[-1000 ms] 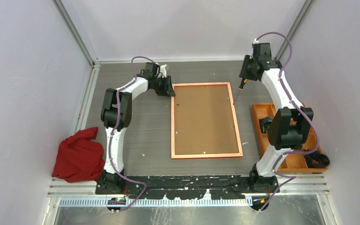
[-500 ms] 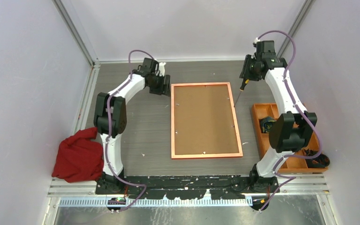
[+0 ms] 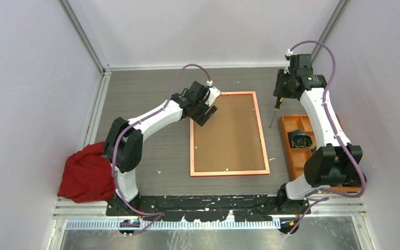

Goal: Take the photo out of the frame
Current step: Adjust the photo frame at the center of the board.

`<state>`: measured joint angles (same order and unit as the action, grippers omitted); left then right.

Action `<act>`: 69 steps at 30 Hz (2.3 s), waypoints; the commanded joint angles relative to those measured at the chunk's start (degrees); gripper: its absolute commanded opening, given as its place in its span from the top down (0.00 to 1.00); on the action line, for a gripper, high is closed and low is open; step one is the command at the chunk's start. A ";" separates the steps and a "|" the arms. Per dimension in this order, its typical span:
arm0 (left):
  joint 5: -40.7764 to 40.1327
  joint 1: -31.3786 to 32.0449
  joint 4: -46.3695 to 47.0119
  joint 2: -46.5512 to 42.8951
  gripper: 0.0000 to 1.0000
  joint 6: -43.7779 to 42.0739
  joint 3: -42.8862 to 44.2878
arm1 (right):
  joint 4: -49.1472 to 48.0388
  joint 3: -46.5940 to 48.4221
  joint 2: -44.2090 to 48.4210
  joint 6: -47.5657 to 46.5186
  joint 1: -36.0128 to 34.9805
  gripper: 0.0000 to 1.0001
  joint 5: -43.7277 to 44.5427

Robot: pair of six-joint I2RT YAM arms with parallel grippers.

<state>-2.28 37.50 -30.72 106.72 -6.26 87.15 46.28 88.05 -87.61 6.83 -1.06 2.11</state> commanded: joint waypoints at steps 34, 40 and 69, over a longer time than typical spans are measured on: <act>-5.96 -0.49 1.13 0.95 0.23 -2.77 -8.53 | -7.26 -4.73 1.68 0.97 0.07 0.99 -5.11; -0.29 -2.77 -0.49 2.72 0.23 0.79 -6.49 | -7.41 -4.90 2.04 0.89 0.04 0.99 -5.14; 10.75 -11.30 -3.24 2.06 0.53 5.22 -13.22 | -9.35 -5.88 -3.57 3.72 -5.56 0.99 -7.89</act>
<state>7.64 26.87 -30.63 110.72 -1.41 76.77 40.38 82.43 -91.15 9.32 -4.86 -3.62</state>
